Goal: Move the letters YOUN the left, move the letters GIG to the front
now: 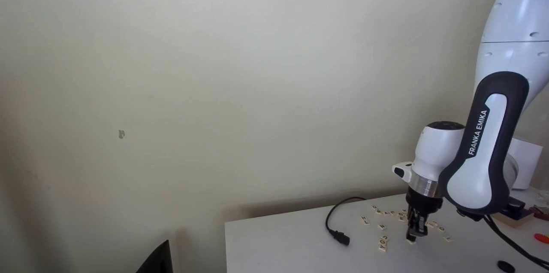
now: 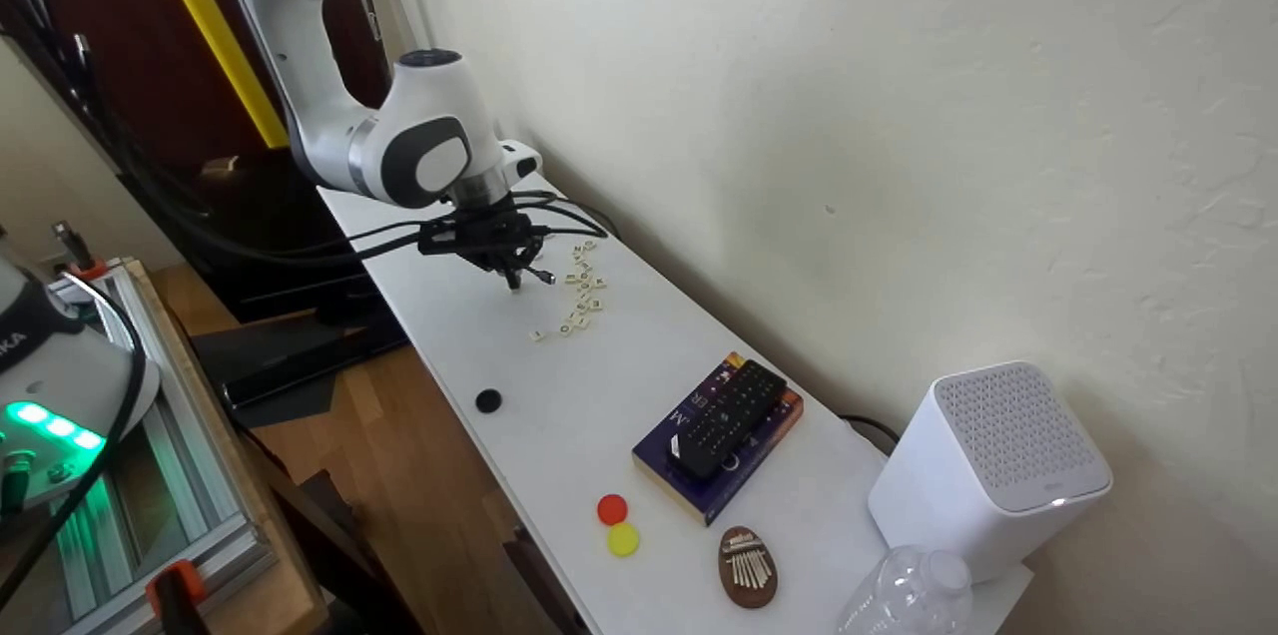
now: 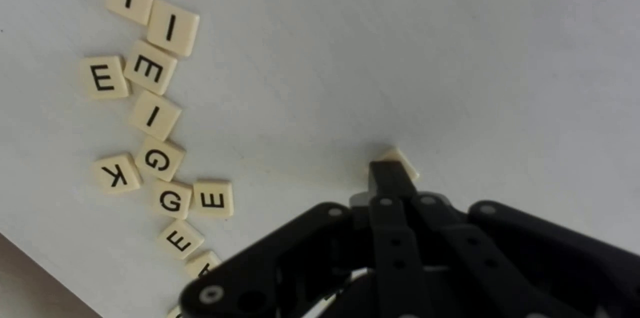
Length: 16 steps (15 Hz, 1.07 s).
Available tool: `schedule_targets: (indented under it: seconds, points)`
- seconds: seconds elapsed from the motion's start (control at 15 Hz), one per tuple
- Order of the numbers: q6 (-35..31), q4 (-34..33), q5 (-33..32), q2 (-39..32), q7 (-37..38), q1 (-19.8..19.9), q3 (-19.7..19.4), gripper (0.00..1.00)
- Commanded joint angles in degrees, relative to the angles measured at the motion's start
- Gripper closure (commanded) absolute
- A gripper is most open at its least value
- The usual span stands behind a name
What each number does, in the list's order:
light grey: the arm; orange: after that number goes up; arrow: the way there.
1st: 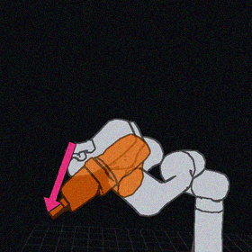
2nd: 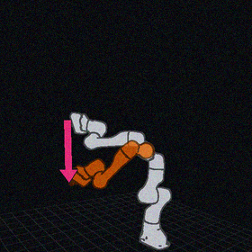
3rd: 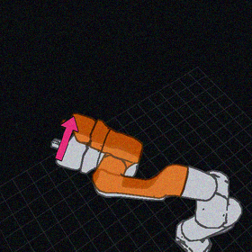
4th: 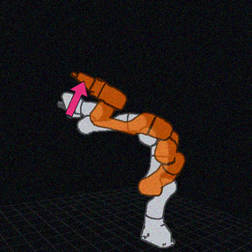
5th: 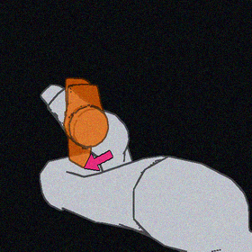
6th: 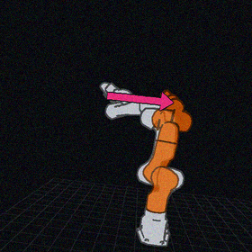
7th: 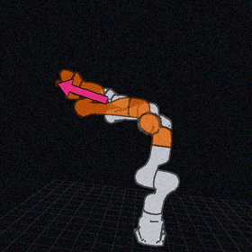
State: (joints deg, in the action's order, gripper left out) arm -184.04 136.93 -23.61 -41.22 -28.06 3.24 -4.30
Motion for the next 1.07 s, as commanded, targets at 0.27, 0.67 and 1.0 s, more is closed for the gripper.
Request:
schedule_targets:
  seconds: [0.27, 0.67, 1.0]
  points:
    - [0.8, 1.9, -1.3, -0.4, -0.7, 3.4, 1.6, 1.0]
    - [0.3, 4.3, -1.1, 0.6, -1.5, 17.3, 11.6, 1.0]
    - [-0.6, 5.8, -0.3, 1.9, -0.4, 21.2, 13.1, 1.0]
